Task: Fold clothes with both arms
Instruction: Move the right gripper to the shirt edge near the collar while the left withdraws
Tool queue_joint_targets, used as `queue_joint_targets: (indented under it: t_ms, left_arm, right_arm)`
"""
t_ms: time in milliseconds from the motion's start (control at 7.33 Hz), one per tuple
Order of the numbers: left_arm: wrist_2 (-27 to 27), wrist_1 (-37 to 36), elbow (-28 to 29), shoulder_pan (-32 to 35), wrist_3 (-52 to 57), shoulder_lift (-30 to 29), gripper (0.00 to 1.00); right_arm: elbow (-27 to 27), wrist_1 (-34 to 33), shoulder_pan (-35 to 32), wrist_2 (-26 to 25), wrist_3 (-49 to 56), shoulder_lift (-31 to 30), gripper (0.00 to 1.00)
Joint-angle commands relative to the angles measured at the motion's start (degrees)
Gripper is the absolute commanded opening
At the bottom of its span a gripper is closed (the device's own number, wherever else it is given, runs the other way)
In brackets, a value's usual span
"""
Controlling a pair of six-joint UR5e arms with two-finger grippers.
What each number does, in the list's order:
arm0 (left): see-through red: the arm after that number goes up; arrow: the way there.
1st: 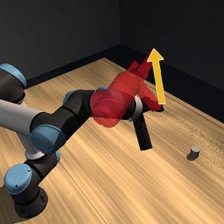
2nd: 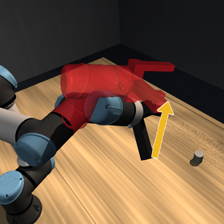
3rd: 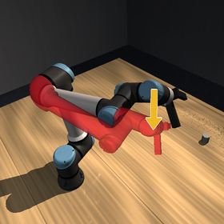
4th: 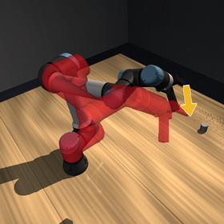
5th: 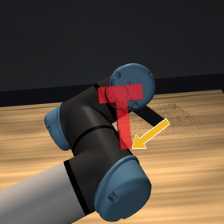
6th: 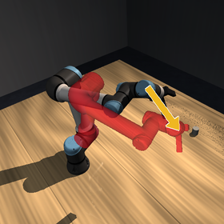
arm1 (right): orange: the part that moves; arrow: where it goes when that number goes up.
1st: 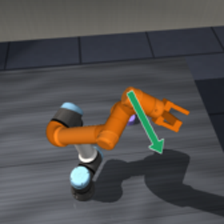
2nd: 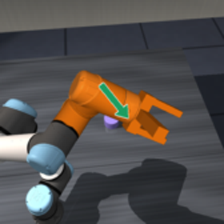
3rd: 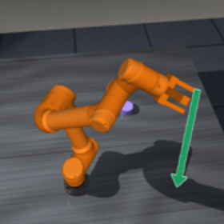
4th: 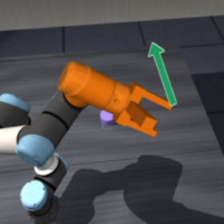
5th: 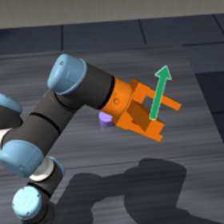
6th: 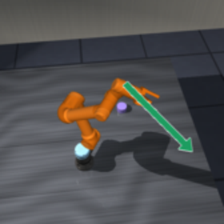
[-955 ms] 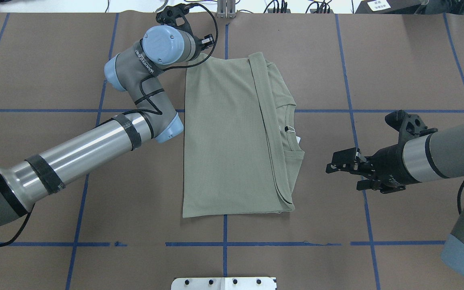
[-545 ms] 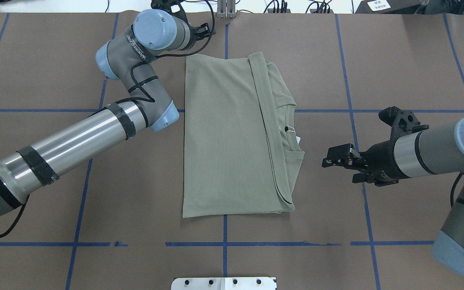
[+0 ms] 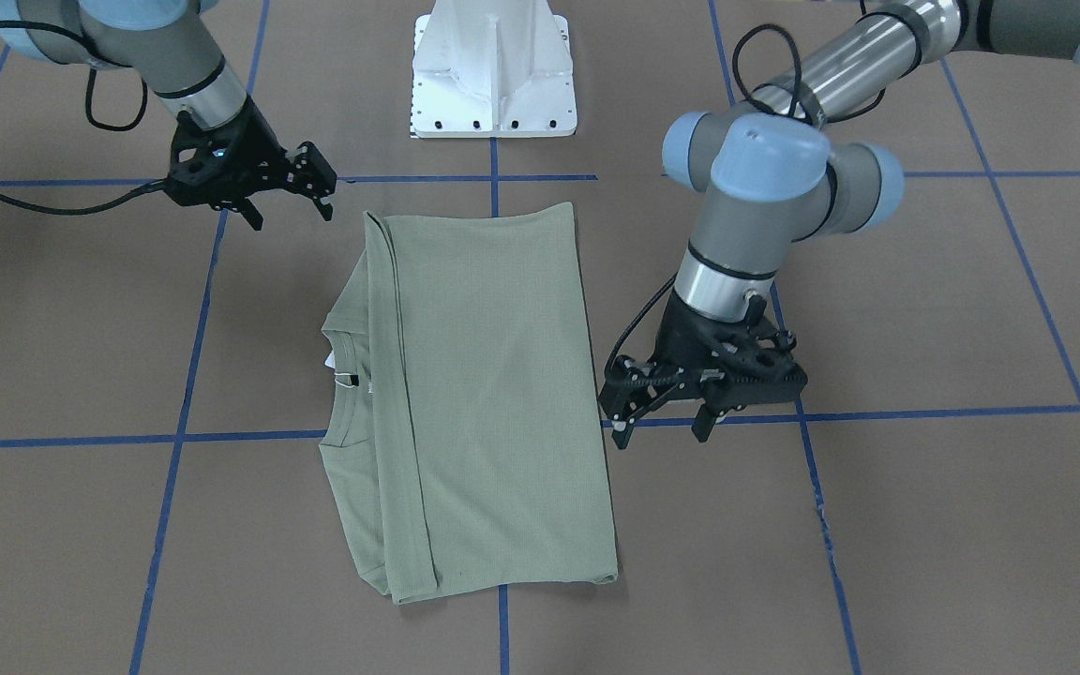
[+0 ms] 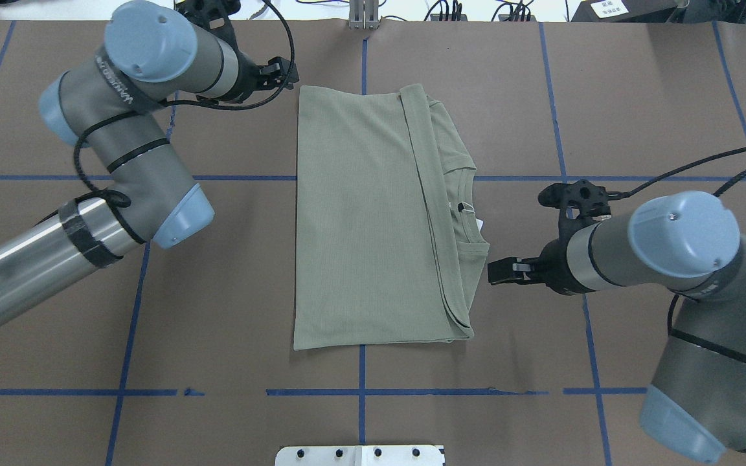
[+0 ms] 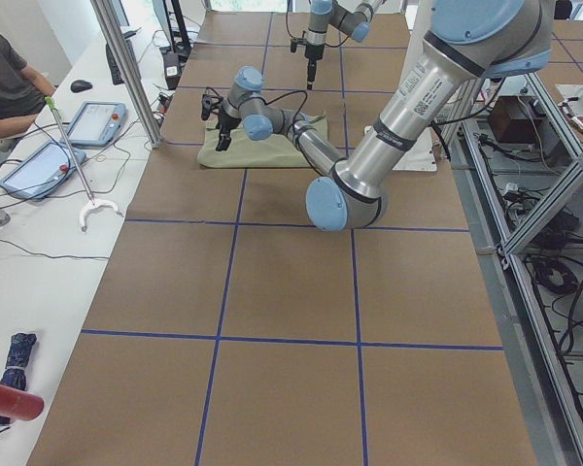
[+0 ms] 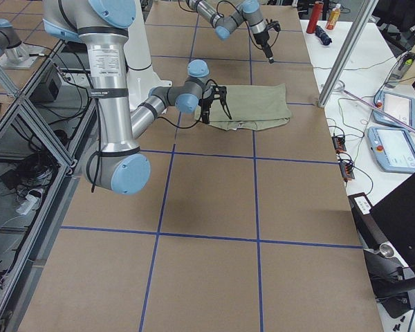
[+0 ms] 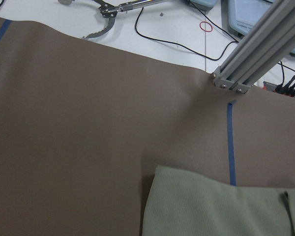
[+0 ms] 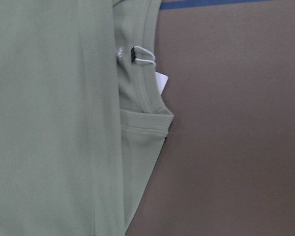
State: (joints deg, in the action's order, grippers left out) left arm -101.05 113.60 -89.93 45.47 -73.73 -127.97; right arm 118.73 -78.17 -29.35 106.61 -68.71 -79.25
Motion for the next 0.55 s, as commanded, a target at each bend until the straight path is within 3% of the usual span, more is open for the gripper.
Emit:
queue_joint_targets:
  t_ms: [0,409]
  left_arm:
    - [-1.7,-5.8,-14.8,-2.2,0.0,6.4,1.0]
    - [-2.4,-5.8,-16.2,-2.8,-0.5,7.9,1.0]
  right_arm:
    - [-3.0,-15.1,2.7,-1.1,4.4,11.1,1.0]
    - [-4.9,-14.5,3.5,0.5,2.9,12.2,1.0]
